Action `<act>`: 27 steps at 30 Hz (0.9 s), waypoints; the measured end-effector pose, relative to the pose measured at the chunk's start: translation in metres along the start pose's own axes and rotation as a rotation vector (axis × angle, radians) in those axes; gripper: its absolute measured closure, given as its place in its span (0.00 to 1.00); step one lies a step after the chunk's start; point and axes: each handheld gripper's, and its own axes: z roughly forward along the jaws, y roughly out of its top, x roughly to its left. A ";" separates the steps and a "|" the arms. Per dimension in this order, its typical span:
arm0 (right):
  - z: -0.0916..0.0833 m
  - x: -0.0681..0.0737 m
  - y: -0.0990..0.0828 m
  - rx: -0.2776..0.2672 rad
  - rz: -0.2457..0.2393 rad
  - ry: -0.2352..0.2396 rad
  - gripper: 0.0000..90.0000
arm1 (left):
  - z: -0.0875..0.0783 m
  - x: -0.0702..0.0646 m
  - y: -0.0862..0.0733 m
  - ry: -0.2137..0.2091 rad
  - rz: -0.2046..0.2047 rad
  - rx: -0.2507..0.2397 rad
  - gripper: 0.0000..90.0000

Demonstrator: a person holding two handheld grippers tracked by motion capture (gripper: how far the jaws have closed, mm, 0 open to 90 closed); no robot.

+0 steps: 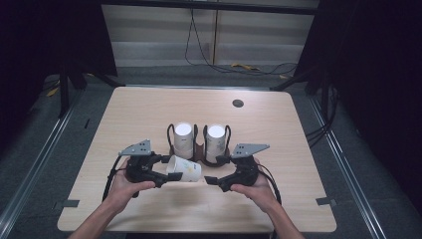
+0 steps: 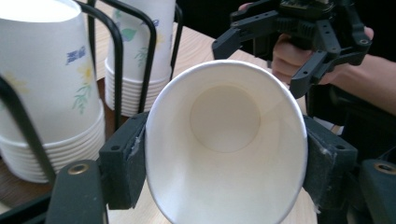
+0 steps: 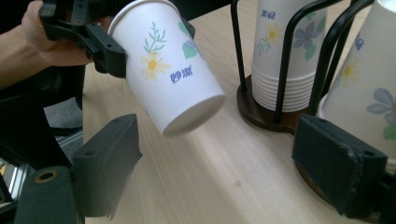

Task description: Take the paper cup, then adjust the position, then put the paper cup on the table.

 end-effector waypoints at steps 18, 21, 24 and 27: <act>-0.017 -0.010 -0.012 0.030 0.019 -0.102 0.17 | -0.020 0.012 -0.001 0.078 -0.018 0.011 0.30; -0.018 -0.012 -0.013 0.026 0.028 -0.114 0.18 | -0.023 0.012 0.002 0.090 0.015 0.041 0.30; -0.018 -0.015 -0.015 0.026 0.039 -0.122 0.17 | -0.029 0.016 0.003 0.098 0.007 0.035 0.30; -0.018 -0.018 -0.017 0.021 0.050 -0.126 0.17 | -0.036 0.021 0.001 0.124 -0.009 0.026 0.30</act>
